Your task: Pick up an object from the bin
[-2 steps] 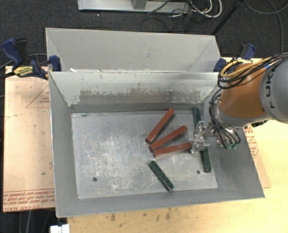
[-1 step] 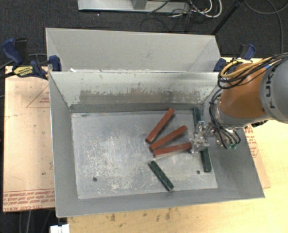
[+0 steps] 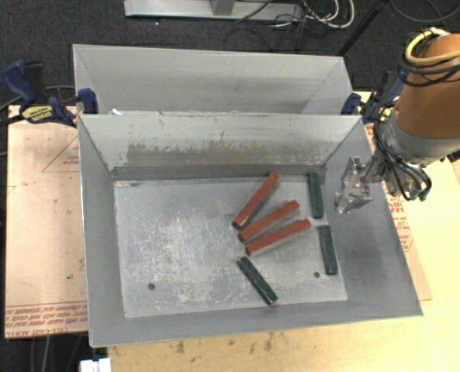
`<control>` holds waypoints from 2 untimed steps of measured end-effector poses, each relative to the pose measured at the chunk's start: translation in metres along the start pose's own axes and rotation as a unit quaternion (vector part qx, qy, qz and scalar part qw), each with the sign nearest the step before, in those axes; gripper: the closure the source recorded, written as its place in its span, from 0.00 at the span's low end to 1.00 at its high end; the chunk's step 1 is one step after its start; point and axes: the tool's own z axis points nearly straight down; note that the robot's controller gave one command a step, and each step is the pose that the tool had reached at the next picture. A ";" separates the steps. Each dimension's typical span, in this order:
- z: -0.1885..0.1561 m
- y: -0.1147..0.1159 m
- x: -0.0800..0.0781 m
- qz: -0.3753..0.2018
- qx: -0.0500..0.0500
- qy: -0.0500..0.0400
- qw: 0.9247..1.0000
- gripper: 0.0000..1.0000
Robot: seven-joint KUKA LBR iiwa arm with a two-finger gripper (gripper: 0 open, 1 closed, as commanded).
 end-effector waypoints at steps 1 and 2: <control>0.003 0.000 0.001 0.000 -0.001 0.003 1.000 1.00; 0.005 0.000 0.001 -0.002 0.000 0.002 1.000 1.00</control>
Offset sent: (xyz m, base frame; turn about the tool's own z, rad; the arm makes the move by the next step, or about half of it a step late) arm -0.0142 -0.0011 -0.0720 -0.0611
